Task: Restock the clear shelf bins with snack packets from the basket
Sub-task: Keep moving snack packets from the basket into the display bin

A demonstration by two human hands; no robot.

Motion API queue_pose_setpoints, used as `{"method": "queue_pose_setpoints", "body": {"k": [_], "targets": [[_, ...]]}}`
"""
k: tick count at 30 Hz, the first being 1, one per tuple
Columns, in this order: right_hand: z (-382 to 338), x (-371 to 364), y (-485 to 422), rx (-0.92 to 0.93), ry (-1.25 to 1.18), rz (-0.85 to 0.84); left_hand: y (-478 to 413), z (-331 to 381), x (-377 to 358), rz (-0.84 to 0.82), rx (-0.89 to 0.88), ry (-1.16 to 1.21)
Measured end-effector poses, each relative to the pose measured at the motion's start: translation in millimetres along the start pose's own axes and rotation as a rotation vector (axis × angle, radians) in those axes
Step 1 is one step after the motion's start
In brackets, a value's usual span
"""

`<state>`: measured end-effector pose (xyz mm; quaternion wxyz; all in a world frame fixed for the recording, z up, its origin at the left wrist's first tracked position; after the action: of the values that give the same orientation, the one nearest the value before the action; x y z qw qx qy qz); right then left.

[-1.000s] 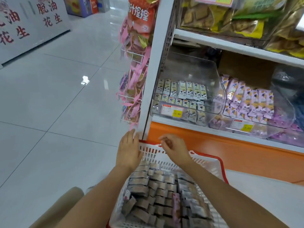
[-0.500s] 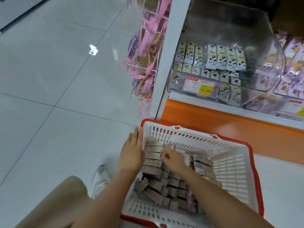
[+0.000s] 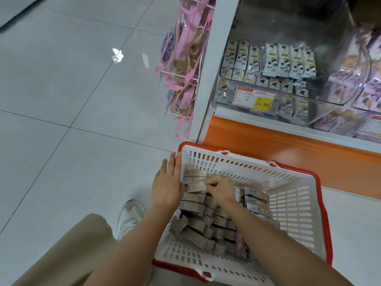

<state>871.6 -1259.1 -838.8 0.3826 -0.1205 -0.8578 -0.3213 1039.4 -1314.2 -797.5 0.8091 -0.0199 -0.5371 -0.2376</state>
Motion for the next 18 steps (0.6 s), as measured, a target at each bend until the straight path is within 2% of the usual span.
{"method": "queue_pose_setpoints", "body": {"k": [5,9,13,18], "targets": [[-11,41,2,0.035,-0.02,0.016,4,9,11,-0.038,-0.018,-0.124],[-24,82,12,0.022,-0.151,0.036,9,35,22,0.003,-0.215,-0.102],[-46,125,35,0.078,-0.311,0.018,6,73,39,0.052,-0.372,0.171],[-66,174,64,0.266,-0.45,0.02,0,105,73,0.028,-0.299,0.654]]}}
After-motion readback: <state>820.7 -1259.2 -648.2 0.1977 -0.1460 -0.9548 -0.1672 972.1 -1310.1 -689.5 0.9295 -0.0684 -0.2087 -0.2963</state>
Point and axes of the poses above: each hand's wrist, its own y-axis away from the middle knuckle, its own x-axis out of the back of the hand, z = x × y, the point moved 2 cm from there along -y, towards the middle knuckle, and after that the axes turned 9 degrees about y, right-handed, at the moved point
